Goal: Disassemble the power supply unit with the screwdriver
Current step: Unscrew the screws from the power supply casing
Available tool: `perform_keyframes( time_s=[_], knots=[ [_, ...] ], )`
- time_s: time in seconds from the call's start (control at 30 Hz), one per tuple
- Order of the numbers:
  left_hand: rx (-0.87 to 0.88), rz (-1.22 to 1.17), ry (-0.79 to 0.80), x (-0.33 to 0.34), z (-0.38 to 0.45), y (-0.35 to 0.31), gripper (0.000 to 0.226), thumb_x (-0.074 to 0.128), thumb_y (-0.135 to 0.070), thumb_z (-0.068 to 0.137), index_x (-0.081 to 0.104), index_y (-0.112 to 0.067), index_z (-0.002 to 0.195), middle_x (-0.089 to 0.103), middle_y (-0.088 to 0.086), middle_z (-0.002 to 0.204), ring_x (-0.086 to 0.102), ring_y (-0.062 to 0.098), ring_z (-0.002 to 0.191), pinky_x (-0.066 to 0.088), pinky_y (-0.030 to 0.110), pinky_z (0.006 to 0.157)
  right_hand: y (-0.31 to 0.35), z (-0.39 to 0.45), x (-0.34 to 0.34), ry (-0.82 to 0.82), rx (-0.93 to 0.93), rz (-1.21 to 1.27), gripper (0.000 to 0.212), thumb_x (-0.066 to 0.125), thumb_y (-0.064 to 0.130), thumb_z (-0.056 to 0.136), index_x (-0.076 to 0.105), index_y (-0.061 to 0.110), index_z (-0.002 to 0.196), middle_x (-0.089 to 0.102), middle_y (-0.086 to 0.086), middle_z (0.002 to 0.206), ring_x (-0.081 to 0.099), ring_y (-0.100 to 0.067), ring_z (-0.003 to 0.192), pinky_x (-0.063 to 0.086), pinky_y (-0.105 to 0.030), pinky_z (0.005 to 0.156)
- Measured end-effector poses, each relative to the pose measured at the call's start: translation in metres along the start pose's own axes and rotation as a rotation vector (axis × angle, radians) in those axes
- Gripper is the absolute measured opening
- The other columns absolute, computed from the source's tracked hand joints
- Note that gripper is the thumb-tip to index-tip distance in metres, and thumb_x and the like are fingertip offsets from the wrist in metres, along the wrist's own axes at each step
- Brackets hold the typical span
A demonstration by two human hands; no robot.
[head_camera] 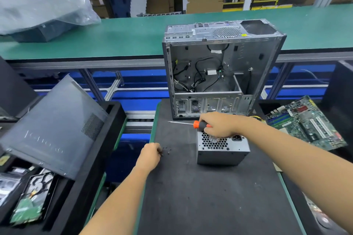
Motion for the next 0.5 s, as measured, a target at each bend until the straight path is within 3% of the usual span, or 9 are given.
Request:
perform_keyframes(
  time_s=[0.1, 0.23, 0.27, 0.33, 0.4, 0.5],
  knots=[
    [-0.022, -0.079, -0.029, -0.013, 0.000, 0.000, 0.030, 0.047, 0.007, 0.082, 0.070, -0.013, 0.089, 0.067, 0.006, 0.089, 0.064, 0.025, 0.088, 0.054, 0.032, 0.078, 0.001, -0.004, -0.007, 0.005, -0.005, -0.011, 0.016, 0.046, 0.012, 0.092, 0.056, 0.007, 0.103, 0.060, -0.003, 0.095, 0.052, -0.019, 0.077, 0.040, -0.032, 0.065],
    [-0.006, -0.249, -0.270, -0.062, 0.001, -0.019, 0.016, 0.056, -0.002, 0.088, 0.068, -0.009, 0.094, 0.068, 0.007, 0.093, 0.060, 0.017, 0.080, 0.051, 0.030, 0.079, 0.002, -0.015, -0.030, -0.043, 0.006, -0.076, 0.014, 0.051, 0.016, 0.088, 0.058, 0.004, 0.091, 0.064, -0.016, 0.090, 0.048, -0.023, 0.069, 0.038, -0.034, 0.061],
    [0.047, -0.259, -0.269, -0.071, 0.000, -0.034, 0.013, 0.059, -0.007, 0.089, 0.066, -0.011, 0.099, 0.067, 0.005, 0.092, 0.057, 0.013, 0.075, 0.050, 0.028, 0.075, 0.003, -0.020, -0.037, -0.057, 0.007, -0.070, 0.011, 0.053, 0.015, 0.086, 0.058, 0.006, 0.089, 0.066, -0.016, 0.089, 0.051, -0.024, 0.068, 0.041, -0.035, 0.061],
    [0.248, -0.213, -0.114, -0.077, -0.004, -0.076, 0.021, 0.061, -0.015, 0.092, 0.060, -0.017, 0.113, 0.062, 0.001, 0.098, 0.053, 0.009, 0.071, 0.046, 0.020, 0.068, 0.004, -0.029, -0.047, -0.062, 0.012, -0.035, 0.013, 0.055, 0.012, 0.081, 0.063, 0.008, 0.090, 0.069, -0.015, 0.087, 0.060, -0.025, 0.069, 0.047, -0.037, 0.062],
    [0.453, -0.066, 0.026, -0.071, -0.017, -0.120, 0.033, 0.062, -0.020, 0.092, 0.055, -0.021, 0.124, 0.058, -0.003, 0.104, 0.054, 0.011, 0.080, 0.043, 0.018, 0.075, 0.005, -0.041, -0.053, -0.047, 0.021, -0.021, 0.016, 0.057, 0.011, 0.078, 0.067, 0.008, 0.090, 0.070, -0.015, 0.084, 0.062, -0.023, 0.065, 0.050, -0.035, 0.061],
    [0.611, 0.072, -0.028, -0.064, -0.036, -0.166, 0.017, 0.060, -0.013, 0.092, 0.066, -0.013, 0.107, 0.065, 0.000, 0.099, 0.057, 0.016, 0.088, 0.042, 0.024, 0.080, 0.004, -0.061, -0.061, -0.043, 0.038, -0.041, 0.013, 0.058, 0.013, 0.076, 0.069, 0.010, 0.083, 0.070, -0.014, 0.080, 0.061, -0.022, 0.060, 0.048, -0.030, 0.055]
  ],
)
Point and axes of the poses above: each hand's wrist, its own z-axis towards the middle knuckle, its own x-axis out of the palm, y = z × x, the point moved 6 cm from there along z, towards the middle knuckle
